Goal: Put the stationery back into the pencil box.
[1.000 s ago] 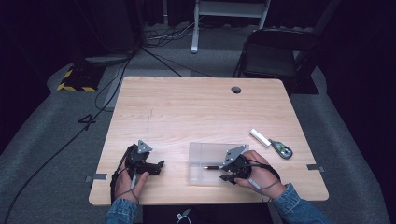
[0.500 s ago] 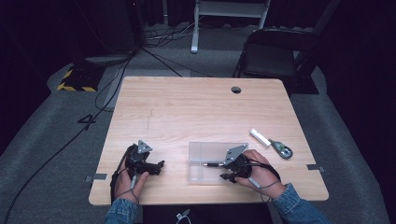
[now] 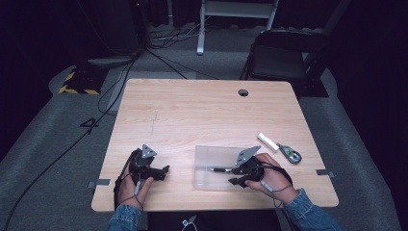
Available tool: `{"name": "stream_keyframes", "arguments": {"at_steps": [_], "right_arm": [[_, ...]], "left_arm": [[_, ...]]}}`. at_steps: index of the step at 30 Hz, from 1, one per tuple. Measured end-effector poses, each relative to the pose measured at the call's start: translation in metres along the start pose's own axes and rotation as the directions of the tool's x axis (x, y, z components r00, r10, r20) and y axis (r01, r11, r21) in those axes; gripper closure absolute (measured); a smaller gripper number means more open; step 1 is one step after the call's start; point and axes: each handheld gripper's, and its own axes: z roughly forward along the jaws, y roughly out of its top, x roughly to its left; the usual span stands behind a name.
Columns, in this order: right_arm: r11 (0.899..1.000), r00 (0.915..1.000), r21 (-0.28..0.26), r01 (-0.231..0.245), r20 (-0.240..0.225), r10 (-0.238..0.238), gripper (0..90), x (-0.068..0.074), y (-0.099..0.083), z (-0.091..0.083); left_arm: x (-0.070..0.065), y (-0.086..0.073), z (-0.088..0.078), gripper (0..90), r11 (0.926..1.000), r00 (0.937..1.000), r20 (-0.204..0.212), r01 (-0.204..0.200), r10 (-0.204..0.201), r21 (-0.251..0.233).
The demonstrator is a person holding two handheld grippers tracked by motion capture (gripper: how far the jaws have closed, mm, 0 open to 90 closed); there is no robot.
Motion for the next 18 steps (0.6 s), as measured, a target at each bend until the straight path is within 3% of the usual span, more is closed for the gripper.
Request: {"name": "stream_keyframes", "arguments": {"at_steps": [2,7,14,18], "right_arm": [[1.000,1.0000,-0.012,-0.007,0.000,0.007,58.0,0.000,0.000,-0.005],[0.998,0.9976,-0.052,-0.041,0.053,0.043,54.4,-0.011,-0.004,-0.026],[0.991,0.9855,-0.075,-0.107,0.124,0.116,46.5,-0.033,-0.022,-0.054],[0.984,0.9743,-0.098,-0.146,0.159,0.160,43.2,-0.044,-0.030,-0.065]], "left_arm": [[0.000,0.000,0.000,4.6,1.0000,1.0000,-0.001,-0.003,0.003,-0.001],[0.000,0.000,0.000,4.6,1.0000,1.0000,-0.002,-0.003,0.003,-0.002],[0.000,0.000,0.000,4.3,1.0000,1.0000,0.000,0.001,-0.001,0.002],[0.000,0.000,0.000,4.3,1.0000,1.0000,0.000,0.000,0.000,0.002]]}}
